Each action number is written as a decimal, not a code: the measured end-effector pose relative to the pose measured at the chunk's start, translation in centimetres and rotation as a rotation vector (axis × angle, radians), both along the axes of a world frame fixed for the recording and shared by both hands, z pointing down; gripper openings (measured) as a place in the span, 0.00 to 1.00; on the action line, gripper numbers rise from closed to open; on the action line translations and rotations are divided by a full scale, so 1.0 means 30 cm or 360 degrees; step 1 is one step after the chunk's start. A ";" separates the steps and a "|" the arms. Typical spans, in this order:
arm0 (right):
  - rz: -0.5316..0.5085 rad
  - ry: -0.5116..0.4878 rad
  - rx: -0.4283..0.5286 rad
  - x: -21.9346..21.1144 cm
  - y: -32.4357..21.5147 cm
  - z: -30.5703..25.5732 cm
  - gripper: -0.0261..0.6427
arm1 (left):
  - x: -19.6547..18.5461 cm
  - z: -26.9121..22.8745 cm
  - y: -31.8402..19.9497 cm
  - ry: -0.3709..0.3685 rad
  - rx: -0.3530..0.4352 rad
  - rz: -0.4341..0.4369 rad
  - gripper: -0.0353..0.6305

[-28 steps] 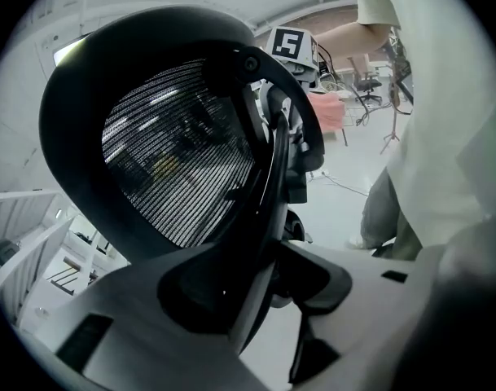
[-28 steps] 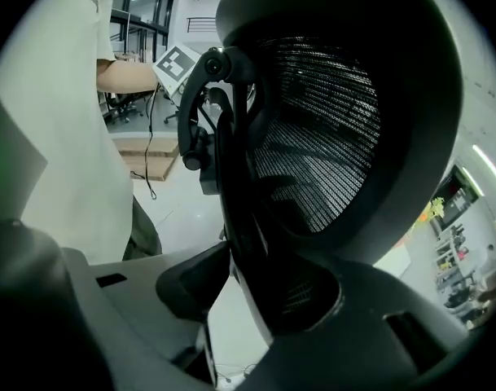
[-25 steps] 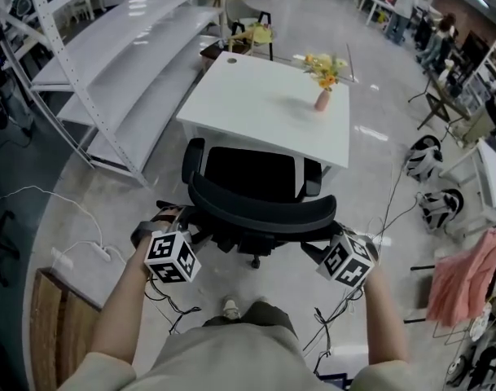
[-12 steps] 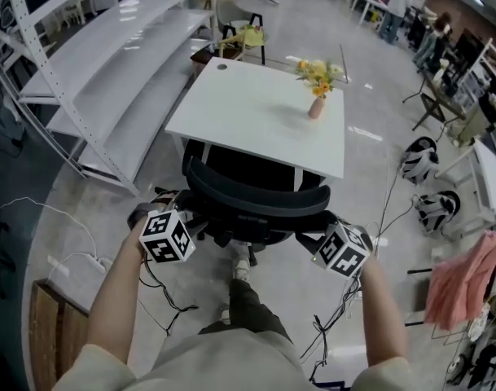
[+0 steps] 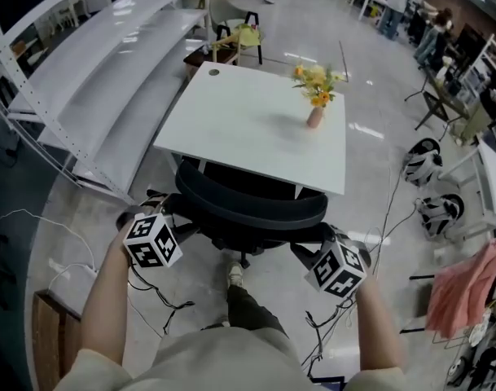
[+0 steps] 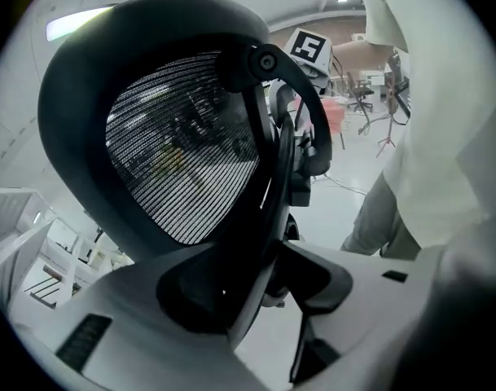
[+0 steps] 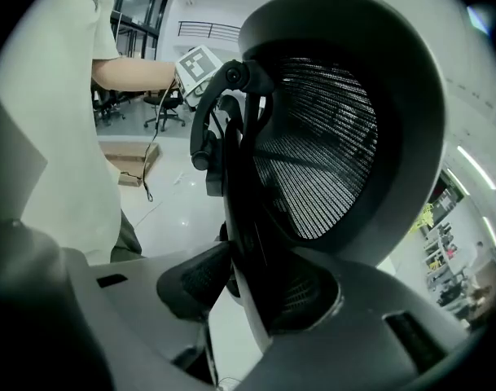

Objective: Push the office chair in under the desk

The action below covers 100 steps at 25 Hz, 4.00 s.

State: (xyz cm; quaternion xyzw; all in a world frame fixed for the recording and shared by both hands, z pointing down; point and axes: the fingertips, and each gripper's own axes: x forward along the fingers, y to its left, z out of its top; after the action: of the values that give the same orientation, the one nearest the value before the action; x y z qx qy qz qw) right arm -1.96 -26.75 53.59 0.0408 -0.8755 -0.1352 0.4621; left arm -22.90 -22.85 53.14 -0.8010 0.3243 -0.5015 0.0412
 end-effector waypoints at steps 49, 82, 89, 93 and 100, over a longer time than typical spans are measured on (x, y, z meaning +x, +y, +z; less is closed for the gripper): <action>0.0183 -0.0054 0.0122 -0.060 -0.486 -0.010 0.28 | -0.067 -0.013 -0.534 0.0048 -0.0017 0.0137 0.36; 0.1361 -0.1101 0.0229 -0.182 -0.289 -0.546 0.13 | -0.137 -0.539 -0.445 0.1000 0.0574 0.0060 0.24; 0.1260 -0.1368 0.0454 -0.258 -0.286 -0.826 0.07 | -0.178 -0.759 -0.463 0.1220 0.0738 -0.0037 0.13; 0.1261 -0.1488 0.0572 -0.266 -0.283 -0.942 0.06 | -0.179 -0.893 -0.488 0.1285 0.0866 -0.0040 0.09; 0.1294 -0.1694 0.0706 -0.262 -0.314 -1.083 0.05 | -0.191 -1.035 -0.489 0.1287 0.1029 -0.0066 0.06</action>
State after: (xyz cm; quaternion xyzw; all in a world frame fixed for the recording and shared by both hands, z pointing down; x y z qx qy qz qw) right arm -9.83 -36.16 21.10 0.5186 -0.8497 -0.0889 -0.0344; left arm -28.62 -37.51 22.08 -0.8707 0.4683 -0.0267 0.1480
